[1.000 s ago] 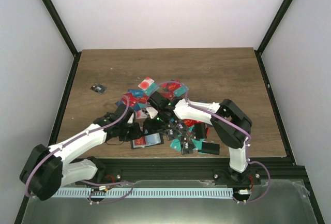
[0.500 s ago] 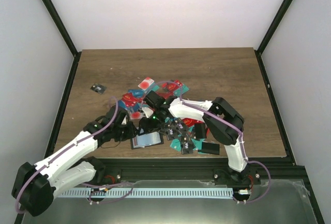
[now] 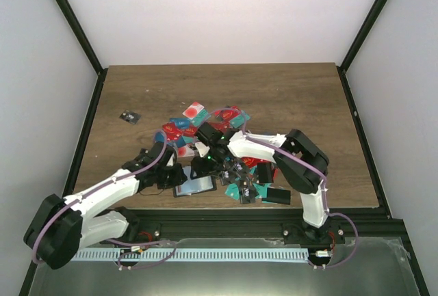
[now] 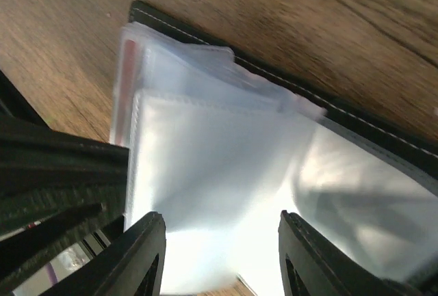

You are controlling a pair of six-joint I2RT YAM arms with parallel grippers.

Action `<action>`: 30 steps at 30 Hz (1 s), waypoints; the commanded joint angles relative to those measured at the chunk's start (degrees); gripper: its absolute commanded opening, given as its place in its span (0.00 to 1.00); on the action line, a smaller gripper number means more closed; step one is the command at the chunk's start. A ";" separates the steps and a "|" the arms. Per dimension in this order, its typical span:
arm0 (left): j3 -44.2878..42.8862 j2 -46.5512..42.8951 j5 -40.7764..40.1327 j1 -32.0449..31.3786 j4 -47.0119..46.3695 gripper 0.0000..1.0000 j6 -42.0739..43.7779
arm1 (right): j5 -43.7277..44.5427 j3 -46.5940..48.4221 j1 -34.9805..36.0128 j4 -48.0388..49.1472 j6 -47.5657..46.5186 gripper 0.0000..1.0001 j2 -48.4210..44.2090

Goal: Put the credit cards into the card holder
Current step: Insert the credit card into the card holder.

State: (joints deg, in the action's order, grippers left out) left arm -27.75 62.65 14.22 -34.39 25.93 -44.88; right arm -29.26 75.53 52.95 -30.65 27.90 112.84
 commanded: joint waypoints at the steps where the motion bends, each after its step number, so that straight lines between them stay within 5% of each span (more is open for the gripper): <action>1: 1.36 1.77 0.18 -0.06 -3.42 0.11 1.28 | 3.36 -1.60 -1.26 -0.90 0.28 0.47 -3.60; 13: -1.97 8.15 4.58 -0.36 -8.78 0.16 2.67 | 5.80 -7.03 -6.04 -1.44 1.60 0.48 -11.99; 30: -24.20 29.38 9.55 -7.72 -7.93 0.17 5.95 | 1.38 -20.01 -9.79 7.17 5.64 0.49 -29.73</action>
State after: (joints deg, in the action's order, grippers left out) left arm -47.55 91.79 22.24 -40.84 16.27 -40.12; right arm -25.10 56.93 43.68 -27.83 32.42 86.74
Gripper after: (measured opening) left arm 0.167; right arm 0.490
